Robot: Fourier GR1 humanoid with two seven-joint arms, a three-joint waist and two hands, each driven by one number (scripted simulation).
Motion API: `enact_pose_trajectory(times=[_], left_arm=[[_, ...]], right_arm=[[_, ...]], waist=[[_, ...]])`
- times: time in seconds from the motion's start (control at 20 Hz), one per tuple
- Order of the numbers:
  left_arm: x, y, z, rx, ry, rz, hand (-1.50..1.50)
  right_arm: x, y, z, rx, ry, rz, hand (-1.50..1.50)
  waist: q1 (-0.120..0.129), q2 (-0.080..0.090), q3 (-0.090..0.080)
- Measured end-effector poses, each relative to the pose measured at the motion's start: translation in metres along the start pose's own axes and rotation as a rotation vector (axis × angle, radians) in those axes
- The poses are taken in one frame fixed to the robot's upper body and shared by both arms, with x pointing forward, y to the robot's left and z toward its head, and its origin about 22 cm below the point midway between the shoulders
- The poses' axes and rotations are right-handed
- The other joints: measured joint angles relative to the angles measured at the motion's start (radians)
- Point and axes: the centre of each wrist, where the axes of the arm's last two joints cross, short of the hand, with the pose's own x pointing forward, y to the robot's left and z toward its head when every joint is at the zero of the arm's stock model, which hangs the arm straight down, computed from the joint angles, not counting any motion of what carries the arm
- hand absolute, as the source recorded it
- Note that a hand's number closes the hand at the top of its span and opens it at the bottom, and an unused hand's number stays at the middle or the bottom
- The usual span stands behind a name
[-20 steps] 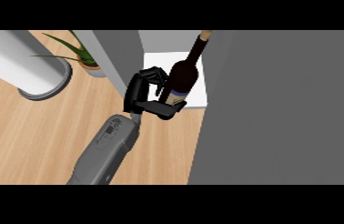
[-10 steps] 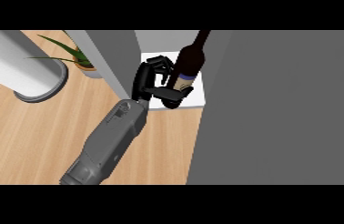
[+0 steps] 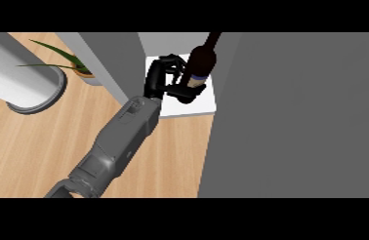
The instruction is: Pick up the wine, place it into the cabinet and close the cabinet
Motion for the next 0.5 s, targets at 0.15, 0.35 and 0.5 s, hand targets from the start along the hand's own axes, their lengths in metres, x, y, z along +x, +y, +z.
enact_pose_trajectory(times=[0.15, 0.35, 0.5], left_arm=[[-0.002, 0.004, -0.003, 0.026, 0.016, 0.018, 1.50], [0.003, 0.005, -0.011, 0.049, 0.037, 0.028, 1.50], [0.004, 0.007, -0.014, 0.064, 0.037, 0.020, 1.50]], right_arm=[[-0.001, -0.001, 0.002, 0.005, 0.003, 0.004, -1.50], [-0.002, -0.002, 0.003, 0.013, 0.009, 0.005, -1.50], [-0.002, -0.002, 0.003, 0.016, 0.011, 0.003, -1.50]], waist=[[-0.002, 0.002, 0.000], [-0.007, 0.006, 0.000], [-0.015, 0.009, 0.000]])
